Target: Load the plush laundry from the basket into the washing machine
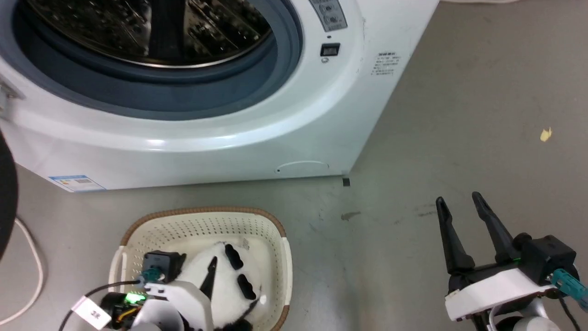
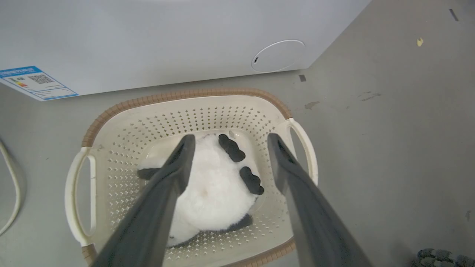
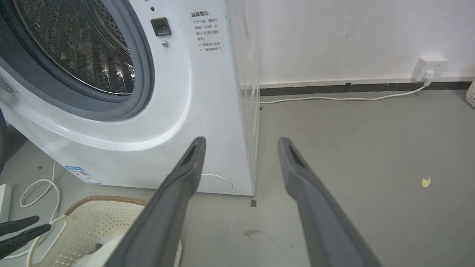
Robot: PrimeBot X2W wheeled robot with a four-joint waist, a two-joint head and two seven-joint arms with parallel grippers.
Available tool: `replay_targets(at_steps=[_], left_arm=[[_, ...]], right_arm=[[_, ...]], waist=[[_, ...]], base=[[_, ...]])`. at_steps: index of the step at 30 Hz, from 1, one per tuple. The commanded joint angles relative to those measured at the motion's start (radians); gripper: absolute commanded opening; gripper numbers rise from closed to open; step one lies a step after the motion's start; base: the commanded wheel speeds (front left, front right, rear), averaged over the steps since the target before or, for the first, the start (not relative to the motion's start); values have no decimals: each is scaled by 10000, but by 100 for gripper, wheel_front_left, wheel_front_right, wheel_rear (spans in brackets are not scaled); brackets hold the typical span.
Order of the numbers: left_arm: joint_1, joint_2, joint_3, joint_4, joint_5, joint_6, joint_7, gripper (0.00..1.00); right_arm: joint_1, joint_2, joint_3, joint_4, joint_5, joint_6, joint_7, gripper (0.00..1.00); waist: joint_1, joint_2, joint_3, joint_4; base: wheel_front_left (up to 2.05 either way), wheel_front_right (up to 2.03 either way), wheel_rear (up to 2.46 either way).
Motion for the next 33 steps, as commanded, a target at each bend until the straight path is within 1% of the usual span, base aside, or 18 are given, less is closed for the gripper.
replay_targets(at_steps=[1, 6, 12, 33], left_arm=[[-283, 122, -74, 279, -136, 6, -106, 100], [-662, 254, -341, 946, -332, -49, -175, 100], [-1084, 395, -673, 1780, -658, -142, 136, 100], [-2746, 1347, -1733, 4024, -1577, -359, 255, 100]], right_arm=[[-169, 7, 67, -32, 117, -4, -110, 100], [-268, 7, 131, -43, 227, -5, -214, 100], [-370, 8, 235, -149, 420, -5, -340, 100], [-776, 10, 548, -367, 1075, -7, -756, 100]], waist=[[-1, -1, 188, -103], [-1, -1, 545, -243], [-1, -1, 982, -425], [-1, -1, 2824, -1127]], base=[[0, 0, 0], [0, 0, 0], [0, 0, 0], [0, 0, 0]])
